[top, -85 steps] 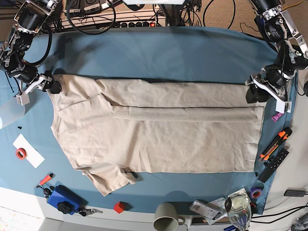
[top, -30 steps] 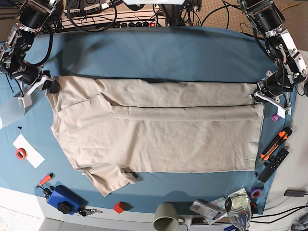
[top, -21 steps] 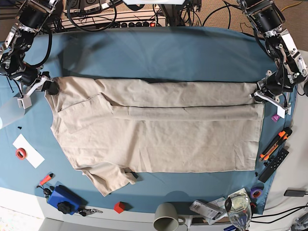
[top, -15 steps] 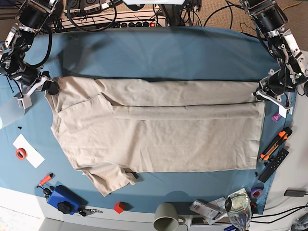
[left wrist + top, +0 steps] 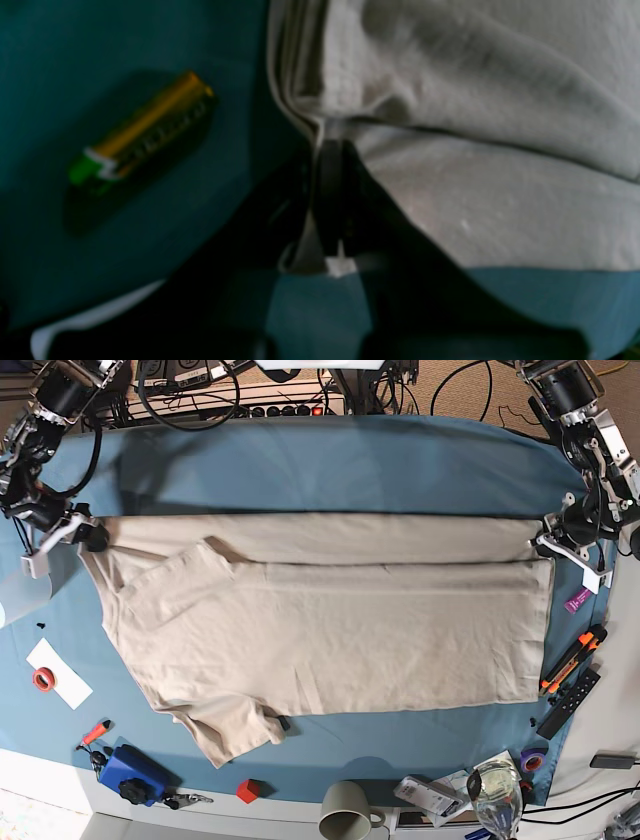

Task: Fold the T-shirt properly
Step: 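Pull the folded edge corners outward to straighten the fold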

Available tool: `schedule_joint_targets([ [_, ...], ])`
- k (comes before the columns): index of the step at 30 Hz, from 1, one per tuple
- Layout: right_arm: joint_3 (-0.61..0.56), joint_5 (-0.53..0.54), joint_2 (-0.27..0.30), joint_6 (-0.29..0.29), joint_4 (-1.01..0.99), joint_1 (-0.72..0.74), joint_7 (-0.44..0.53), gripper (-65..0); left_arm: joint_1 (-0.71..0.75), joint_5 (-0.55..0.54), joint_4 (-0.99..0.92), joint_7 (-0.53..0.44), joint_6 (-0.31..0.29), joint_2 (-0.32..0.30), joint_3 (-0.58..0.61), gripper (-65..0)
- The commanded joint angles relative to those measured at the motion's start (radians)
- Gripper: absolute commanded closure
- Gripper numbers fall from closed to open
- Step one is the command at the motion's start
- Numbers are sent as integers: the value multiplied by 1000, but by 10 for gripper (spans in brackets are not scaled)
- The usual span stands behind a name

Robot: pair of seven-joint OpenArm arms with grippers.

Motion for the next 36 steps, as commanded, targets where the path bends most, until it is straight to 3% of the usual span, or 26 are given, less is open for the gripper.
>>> schedule_joint_targets([
  [1, 27, 26, 28, 1, 19, 5, 0, 0, 2, 22, 26, 22, 3, -12, -2, 0],
  [5, 66, 79, 28, 1, 19, -42, -10, 0, 24, 22, 58, 22, -19, -12, -2, 0],
  [16, 69, 81, 29, 1, 19, -183, 4, 0, 106, 19, 79, 40, -19, -12, -2, 0],
  [28, 69, 80, 29, 1, 19, -201, -1, 0, 233, 25, 167, 40, -5, -12, -2, 0],
  [36, 69, 79, 29, 1, 23, -228, -3, 0, 241, 48, 172, 41, -4, -12, -31, 0],
])
